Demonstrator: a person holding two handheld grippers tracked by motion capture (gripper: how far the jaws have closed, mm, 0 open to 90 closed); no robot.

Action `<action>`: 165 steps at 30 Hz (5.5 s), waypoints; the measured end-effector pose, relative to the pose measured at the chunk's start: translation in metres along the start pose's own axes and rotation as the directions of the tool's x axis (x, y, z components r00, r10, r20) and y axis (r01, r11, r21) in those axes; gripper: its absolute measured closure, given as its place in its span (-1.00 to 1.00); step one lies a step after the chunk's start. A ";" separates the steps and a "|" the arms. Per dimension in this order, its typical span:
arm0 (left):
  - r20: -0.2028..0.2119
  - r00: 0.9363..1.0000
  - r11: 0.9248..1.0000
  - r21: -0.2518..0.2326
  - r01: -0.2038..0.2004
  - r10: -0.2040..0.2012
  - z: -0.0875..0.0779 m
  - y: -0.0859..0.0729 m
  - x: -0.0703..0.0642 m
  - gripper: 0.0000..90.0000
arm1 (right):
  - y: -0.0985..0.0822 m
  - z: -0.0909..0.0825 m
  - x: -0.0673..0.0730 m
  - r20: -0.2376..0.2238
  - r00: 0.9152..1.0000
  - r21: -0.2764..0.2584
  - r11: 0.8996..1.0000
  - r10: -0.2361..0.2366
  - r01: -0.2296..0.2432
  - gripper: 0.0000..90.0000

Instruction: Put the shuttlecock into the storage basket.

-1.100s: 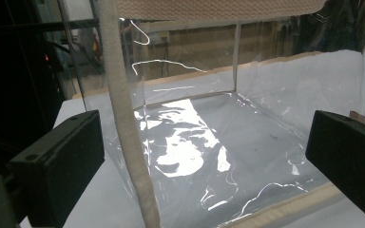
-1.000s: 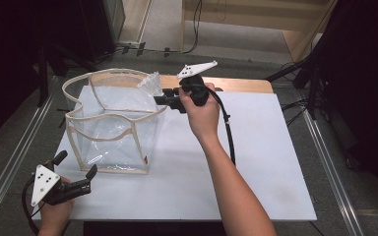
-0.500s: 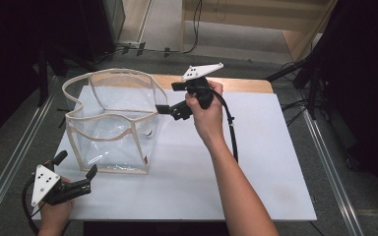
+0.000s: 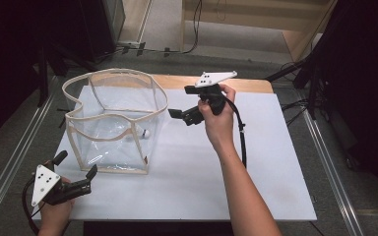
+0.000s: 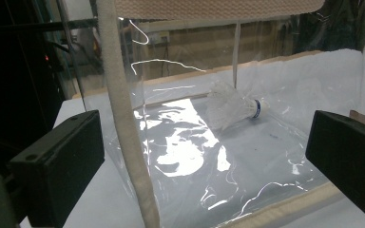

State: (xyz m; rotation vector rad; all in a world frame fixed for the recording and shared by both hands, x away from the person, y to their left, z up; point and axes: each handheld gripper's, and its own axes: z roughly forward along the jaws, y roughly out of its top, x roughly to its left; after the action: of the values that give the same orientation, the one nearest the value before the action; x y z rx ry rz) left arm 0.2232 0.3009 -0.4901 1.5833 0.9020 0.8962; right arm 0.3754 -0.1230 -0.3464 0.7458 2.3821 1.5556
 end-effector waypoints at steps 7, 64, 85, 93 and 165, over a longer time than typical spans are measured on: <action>0.000 1.000 1.000 0.000 0.000 0.000 0.000 0.000 0.000 -1.00 | -0.016 -0.009 -0.005 0.030 0.999 -0.010 1.000 0.017 -0.017 -1.00; 0.001 1.000 1.000 -0.001 -0.006 0.006 0.000 0.000 -0.001 -1.00 | -0.122 -0.068 -0.024 0.193 0.971 -0.053 0.990 0.139 -0.131 -1.00; 0.001 1.000 1.000 -0.002 -0.008 0.008 0.000 0.000 -0.001 -1.00 | -0.149 -0.085 -0.024 0.230 0.957 -0.071 0.984 0.174 -0.162 -1.00; 0.001 1.000 1.000 -0.001 -0.009 0.009 0.000 0.000 -0.001 -1.00 | -0.160 -0.092 -0.024 0.242 0.952 -0.077 0.982 0.188 -0.174 -1.00; -0.001 1.000 1.000 -0.004 -0.006 0.006 -0.001 0.000 -0.001 -1.00 | -0.250 -0.152 -0.014 0.358 0.883 -0.134 0.953 0.303 -0.273 -1.00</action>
State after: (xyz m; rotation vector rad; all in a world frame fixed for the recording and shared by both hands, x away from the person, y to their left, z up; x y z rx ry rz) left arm 0.2221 0.3000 -0.4905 1.5831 0.8958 0.9024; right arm 0.2469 -0.3313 -0.5077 1.2996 1.9856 1.4374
